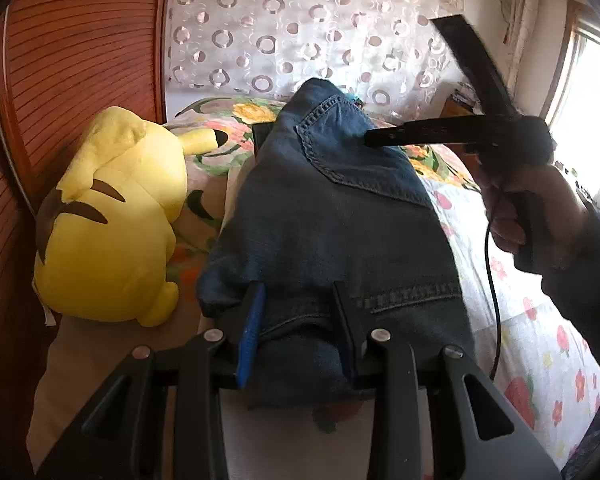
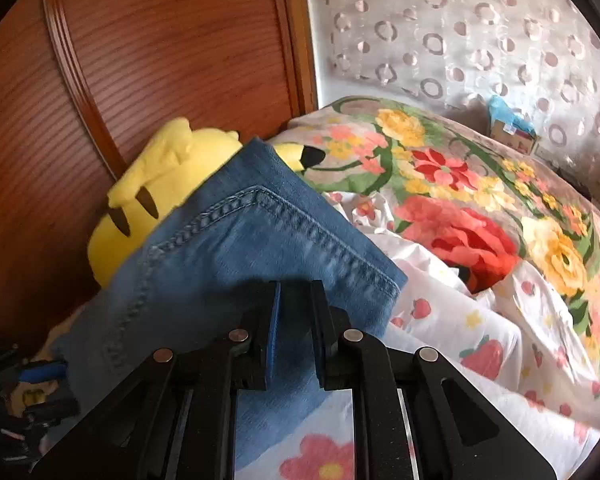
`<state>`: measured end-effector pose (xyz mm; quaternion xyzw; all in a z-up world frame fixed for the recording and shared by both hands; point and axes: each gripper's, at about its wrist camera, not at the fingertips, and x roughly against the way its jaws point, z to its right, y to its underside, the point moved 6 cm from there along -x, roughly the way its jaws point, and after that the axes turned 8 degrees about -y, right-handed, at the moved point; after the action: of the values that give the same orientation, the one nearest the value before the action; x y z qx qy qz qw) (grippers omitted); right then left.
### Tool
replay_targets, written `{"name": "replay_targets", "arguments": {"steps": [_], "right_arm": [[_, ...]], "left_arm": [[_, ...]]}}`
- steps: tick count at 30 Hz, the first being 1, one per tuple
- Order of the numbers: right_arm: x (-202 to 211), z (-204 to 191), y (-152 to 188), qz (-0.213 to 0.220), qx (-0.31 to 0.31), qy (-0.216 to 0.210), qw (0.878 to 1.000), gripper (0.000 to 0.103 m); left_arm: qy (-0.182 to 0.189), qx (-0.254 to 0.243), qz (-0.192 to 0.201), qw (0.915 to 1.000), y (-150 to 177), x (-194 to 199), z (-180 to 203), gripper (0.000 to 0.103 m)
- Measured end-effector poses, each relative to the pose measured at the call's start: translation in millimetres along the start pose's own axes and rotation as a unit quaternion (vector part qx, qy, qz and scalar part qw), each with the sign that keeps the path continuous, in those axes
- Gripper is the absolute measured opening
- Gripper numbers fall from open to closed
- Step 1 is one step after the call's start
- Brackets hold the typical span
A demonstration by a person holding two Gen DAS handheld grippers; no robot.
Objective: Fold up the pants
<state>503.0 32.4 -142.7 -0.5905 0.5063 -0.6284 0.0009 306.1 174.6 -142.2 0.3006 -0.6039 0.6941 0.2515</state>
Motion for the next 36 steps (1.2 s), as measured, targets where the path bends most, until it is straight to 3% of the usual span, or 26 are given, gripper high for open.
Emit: {"name": "replay_targets", "arguments": {"steps": [13, 24, 36], "right_arm": [[141.7, -59.7, 24.0, 0.094, 0.023, -0.003, 0.995, 0.011], [252.1, -91.6, 101.4, 0.149, 0.015, 0.038, 0.988, 0.012], [329.7, -90.1, 184.3, 0.194, -0.034, 0.081, 0.977, 0.013]], "left_arm": [[-0.02, -0.026, 0.061, 0.9976, -14.9, 80.5, 24.6, 0.032], [-0.002, -0.068, 0.104, 0.9923, -1.0, 155.7, 79.9, 0.032], [0.025, -0.106, 0.127, 0.986, 24.0, 203.4, 148.0, 0.032]]}}
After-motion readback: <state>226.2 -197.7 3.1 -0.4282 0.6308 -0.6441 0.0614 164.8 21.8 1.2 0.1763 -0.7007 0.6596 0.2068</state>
